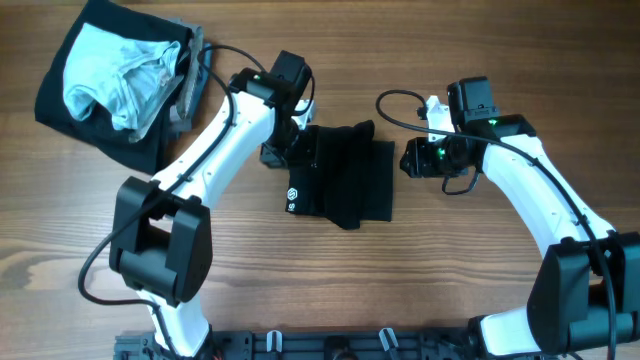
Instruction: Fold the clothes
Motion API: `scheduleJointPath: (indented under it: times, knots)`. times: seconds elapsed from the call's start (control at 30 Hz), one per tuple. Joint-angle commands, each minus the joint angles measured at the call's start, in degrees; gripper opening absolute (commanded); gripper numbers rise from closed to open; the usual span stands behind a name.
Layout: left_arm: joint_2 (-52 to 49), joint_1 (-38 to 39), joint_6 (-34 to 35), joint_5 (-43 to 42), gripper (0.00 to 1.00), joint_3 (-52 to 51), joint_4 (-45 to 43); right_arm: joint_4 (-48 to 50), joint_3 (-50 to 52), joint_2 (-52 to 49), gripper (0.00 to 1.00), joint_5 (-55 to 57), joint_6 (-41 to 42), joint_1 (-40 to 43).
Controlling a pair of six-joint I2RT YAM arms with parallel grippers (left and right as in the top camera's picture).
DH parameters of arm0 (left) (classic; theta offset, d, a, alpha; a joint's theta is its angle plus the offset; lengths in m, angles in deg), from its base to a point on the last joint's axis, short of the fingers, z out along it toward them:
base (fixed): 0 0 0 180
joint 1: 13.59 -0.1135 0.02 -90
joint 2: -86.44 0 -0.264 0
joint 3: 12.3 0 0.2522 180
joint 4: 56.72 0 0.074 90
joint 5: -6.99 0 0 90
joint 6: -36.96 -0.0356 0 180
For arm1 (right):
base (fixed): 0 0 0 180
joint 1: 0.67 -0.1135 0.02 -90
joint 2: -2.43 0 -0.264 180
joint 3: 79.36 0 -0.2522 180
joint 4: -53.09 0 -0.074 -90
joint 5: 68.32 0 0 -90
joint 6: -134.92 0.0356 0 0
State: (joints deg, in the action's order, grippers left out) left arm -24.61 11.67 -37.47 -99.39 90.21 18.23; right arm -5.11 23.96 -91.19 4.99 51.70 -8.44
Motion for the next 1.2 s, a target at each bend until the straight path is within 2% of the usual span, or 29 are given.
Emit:
scheduleJointPath:
  times: [0.0,0.07,0.13,0.2,0.27,0.33,0.4,0.5,0.57,0.6,0.7,0.8,0.87,0.9,0.93,1.03,1.1,1.17]
  knots:
    - [-3.78,4.26,0.20,1.29,0.04,-3.26,-7.28,-1.25,-0.98,0.63,0.46,4.63,7.41,3.67]
    - [-6.10,6.47,0.13,-3.10,0.04,-3.30,-8.96,-1.53,-0.98,0.63,0.45,3.91,7.23,5.75]
    - [-7.17,9.84,0.11,-12.87,0.04,-3.28,-12.15,-1.66,-0.98,0.63,0.43,0.52,4.96,7.78]
    - [-6.58,12.20,0.09,-15.34,0.04,-1.73,-11.72,-1.55,-0.98,0.63,0.43,-4.20,1.31,7.98]
    - [-5.40,12.48,-1.66,-15.23,0.04,1.88,-7.13,-1.42,-0.98,0.63,0.43,-8.59,-2.62,7.91]
    - [-3.43,10.71,-2.12,-10.62,0.04,6.67,-0.17,-1.55,-0.98,0.63,0.43,-11.98,-5.09,7.63]
    - [-1.40,7.74,-2.08,-0.87,0.09,11.39,6.47,-2.16,-0.98,0.63,0.48,-15.85,-9.70,6.62]
    - [0.74,2.99,-2.08,4.46,0.15,12.20,9.42,-2.51,-0.35,0.46,0.71,-16.37,-12.83,3.02]
    - [0.61,0.57,-2.08,4.48,0.15,11.96,10.71,-1.86,-0.17,-0.37,0.75,-16.37,-12.81,-0.15]
    - [0.57,-0.35,-2.10,4.50,0.14,11.15,10.43,-1.36,-0.17,-0.94,0.70,-16.09,-12.50,-1.66]
    - [0.46,-1.20,-2.08,4.48,0.13,8.31,9.94,0.33,-0.15,-3.78,0.28,-10.62,-4.15,-4.11]
    - [0.46,-0.72,-1.75,4.15,0.13,2.08,6.03,1.46,0.63,-7.91,0.24,-10.73,-2.19,-4.59]
    - [0.46,-0.31,-1.49,3.80,0.11,-2.73,1.38,1.38,0.68,-10.47,0.07,-10.05,-2.23,-4.57]
    - [0.46,0.02,-0.17,3.82,0.11,-7.15,-2.82,1.16,0.66,-10.84,0.04,-5.92,-0.83,-4.35]
    - [0.46,0.09,1.22,3.85,0.10,-12.98,-7.96,-0.31,0.42,-10.10,0.04,5.03,7.50,-3.26]
    - [0.46,0.09,1.90,3.82,0.10,-20.15,-13.38,-1.68,0.28,-9.22,0.07,9.03,10.21,-1.29]
    - [0.46,0.09,2.56,3.85,0.09,-22.08,-14.10,-2.54,0.26,-9.22,0.46,9.05,10.10,-0.52]
    - [0.46,0.09,2.99,3.80,0.09,-22.16,-14.08,-4.09,-0.33,-8.87,0.45,8.68,9.62,0.33]
